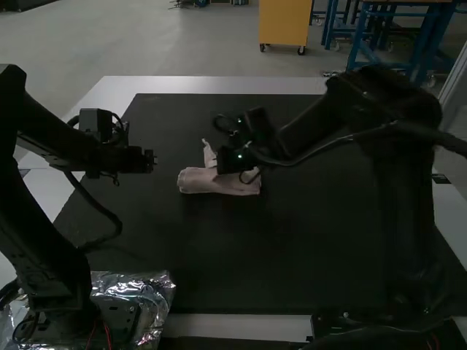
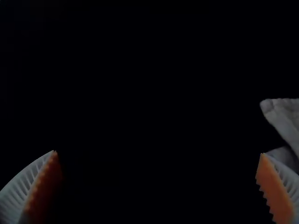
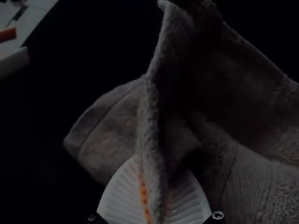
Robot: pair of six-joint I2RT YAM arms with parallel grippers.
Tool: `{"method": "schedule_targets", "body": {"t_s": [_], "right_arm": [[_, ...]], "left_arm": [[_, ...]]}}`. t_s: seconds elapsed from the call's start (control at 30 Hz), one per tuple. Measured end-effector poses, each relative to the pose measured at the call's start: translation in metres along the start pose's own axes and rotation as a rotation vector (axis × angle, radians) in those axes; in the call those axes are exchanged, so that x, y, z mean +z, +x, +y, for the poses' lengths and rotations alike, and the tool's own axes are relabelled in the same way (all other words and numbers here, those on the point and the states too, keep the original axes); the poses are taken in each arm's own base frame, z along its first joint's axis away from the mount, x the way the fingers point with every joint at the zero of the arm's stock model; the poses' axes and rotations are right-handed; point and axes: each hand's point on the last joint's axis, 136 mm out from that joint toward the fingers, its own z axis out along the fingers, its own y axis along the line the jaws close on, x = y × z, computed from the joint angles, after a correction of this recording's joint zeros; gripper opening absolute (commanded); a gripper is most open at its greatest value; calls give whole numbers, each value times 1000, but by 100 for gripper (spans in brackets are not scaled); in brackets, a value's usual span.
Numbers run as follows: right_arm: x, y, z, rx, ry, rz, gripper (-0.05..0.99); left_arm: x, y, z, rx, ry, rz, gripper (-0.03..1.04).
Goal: Fold the towel.
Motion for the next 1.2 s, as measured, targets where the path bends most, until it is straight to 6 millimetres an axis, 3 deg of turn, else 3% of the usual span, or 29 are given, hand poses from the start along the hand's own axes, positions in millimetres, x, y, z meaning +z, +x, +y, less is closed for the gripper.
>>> {"method": "schedule_targets", "body": {"t_s": [0.17,0.27,0.37,0.43,0.5,0.57,0.6,0.67,0.7,0.77,0.87,1.0,1.2], "right_arm": [[16,-4,14,-14,-26,-2,2],[20,-7,27,-23,-47,-9,34],[22,-15,41,-41,-72,-29,52],[22,-20,49,-49,-91,-45,73],[18,-27,53,-56,-100,-61,78],[12,-36,57,-63,-106,-84,75],[7,-43,60,-70,-111,-105,59],[-7,-59,66,-85,-126,-167,9],[-15,-69,69,-97,-136,-215,-3],[-30,-82,67,-105,-147,-296,-2],[-37,-78,47,-77,-119,-303,-2],[-29,-47,19,-38,-76,-245,-2],[-4,-9,0,-16,-57,-182,-2]], "left_arm": [[0,1,1,-1,-2,-1,97],[-1,1,5,-7,-9,0,97],[-2,1,9,-14,-18,-3,97],[-4,2,11,-17,-23,-9,97],[-7,1,12,-18,-27,-17,97],[-9,-2,12,-18,-28,-25,97],[-9,-2,12,-17,-28,-28,97],[-9,-2,12,-17,-28,-28,97],[-9,-2,12,-17,-28,-28,97],[-9,-3,12,-16,-28,-30,97],[-9,-3,14,-17,-36,-30,97],[-9,-3,15,-17,-46,-30,97],[-11,-6,17,-15,-54,-40,97]]}}
